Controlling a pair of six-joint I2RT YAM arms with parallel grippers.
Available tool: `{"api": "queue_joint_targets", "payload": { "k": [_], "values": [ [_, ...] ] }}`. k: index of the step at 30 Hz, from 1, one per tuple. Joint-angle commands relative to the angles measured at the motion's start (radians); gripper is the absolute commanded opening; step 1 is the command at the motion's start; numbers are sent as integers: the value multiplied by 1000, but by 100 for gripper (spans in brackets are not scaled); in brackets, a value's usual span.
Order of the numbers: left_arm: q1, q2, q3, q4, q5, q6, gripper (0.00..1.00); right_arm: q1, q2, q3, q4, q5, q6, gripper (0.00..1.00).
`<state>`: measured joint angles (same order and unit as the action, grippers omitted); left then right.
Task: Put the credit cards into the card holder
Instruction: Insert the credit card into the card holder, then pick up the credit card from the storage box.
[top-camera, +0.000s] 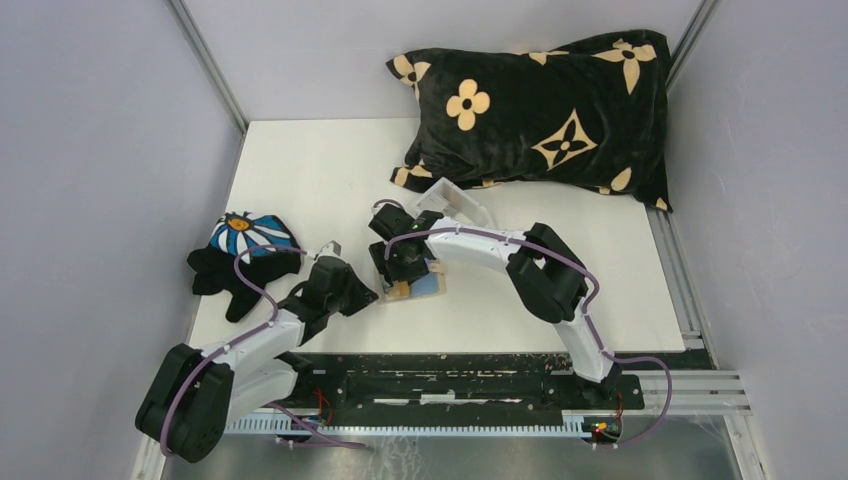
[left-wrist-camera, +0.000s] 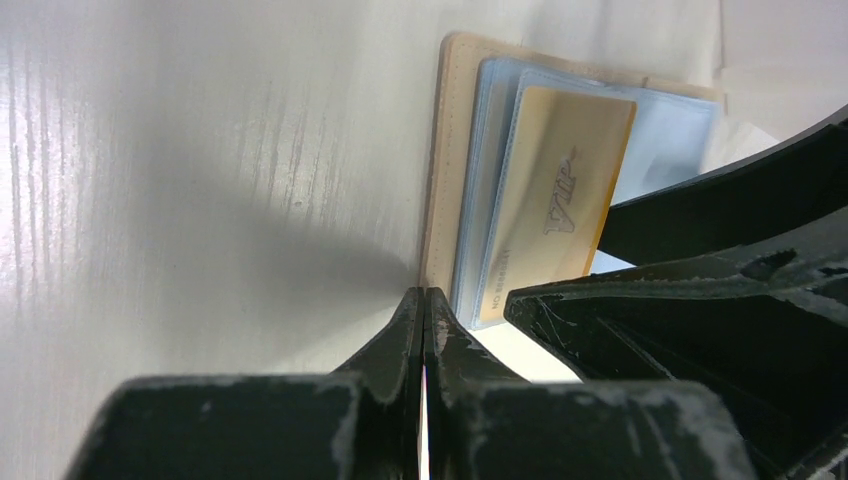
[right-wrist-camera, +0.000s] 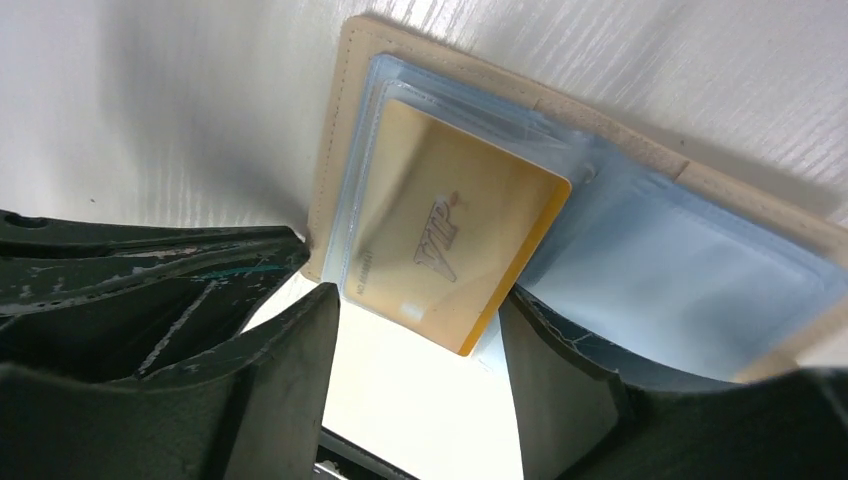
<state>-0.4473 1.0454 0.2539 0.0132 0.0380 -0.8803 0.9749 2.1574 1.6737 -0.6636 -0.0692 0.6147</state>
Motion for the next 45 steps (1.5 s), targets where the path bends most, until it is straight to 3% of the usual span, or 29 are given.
{"api": "queue_joint_targets", "payload": {
  "k": [1,15,24,39,45],
  "values": [
    [-4,-60,18,-37,-21,47,3,13,-20,56,-38,52,-25,66],
    [-5,-144,78,-125,-93,54,3,4,-103,92,-80,158,-88,67],
    [-4,-113,239,-163,-122,108,4,-126,-148,217,-131,187,-230,66],
    [-5,394,577,3,-12,99,4,-423,-36,420,-153,36,-379,65],
    [-6,559,681,34,29,68,4,-490,18,435,-99,-133,-354,64]
  ]
}}
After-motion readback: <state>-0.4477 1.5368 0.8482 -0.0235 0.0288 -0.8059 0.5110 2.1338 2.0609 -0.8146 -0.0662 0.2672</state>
